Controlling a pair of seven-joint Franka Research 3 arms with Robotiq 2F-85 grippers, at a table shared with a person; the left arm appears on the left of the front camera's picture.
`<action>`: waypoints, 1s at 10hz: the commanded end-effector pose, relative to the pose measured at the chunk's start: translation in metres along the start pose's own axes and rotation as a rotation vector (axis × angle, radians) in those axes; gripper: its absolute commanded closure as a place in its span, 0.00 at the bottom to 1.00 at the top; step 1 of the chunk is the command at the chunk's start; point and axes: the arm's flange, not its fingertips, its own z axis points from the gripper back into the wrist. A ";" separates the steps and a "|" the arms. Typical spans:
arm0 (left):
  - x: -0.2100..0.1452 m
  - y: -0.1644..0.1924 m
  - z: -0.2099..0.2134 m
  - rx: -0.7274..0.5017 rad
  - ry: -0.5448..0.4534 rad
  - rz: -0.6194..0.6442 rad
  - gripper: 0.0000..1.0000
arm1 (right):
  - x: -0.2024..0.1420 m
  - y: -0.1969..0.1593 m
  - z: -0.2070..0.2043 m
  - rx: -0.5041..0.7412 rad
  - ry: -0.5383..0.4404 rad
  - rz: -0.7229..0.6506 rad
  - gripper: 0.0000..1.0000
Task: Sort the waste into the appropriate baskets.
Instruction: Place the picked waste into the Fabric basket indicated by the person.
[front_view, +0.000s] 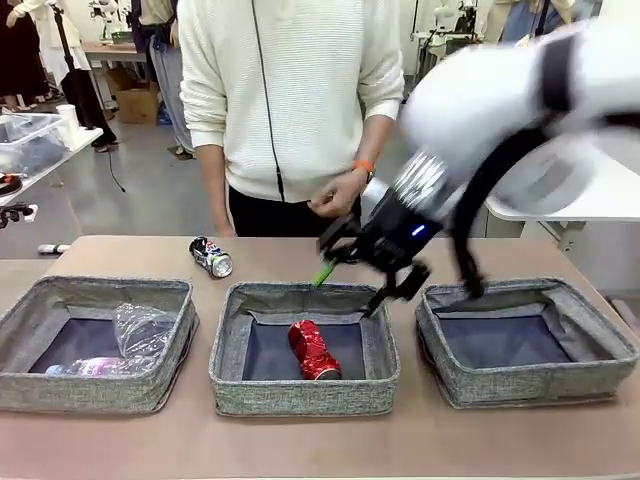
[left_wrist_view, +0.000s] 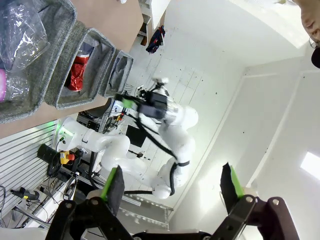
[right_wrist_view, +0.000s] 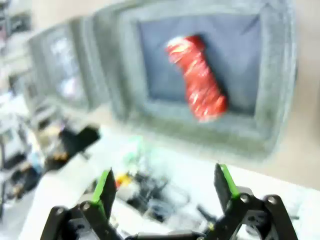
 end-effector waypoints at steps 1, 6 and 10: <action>-0.002 0.000 0.001 0.003 -0.002 -0.004 0.00 | -0.019 -0.056 0.105 0.281 0.145 0.045 0.00; -0.002 0.000 0.001 0.003 -0.002 -0.004 0.00 | -0.053 -0.199 0.206 0.636 -0.202 -0.045 0.00; -0.002 0.000 0.001 0.003 -0.002 -0.004 0.00 | -0.067 -0.260 0.218 0.736 -0.326 -0.176 0.00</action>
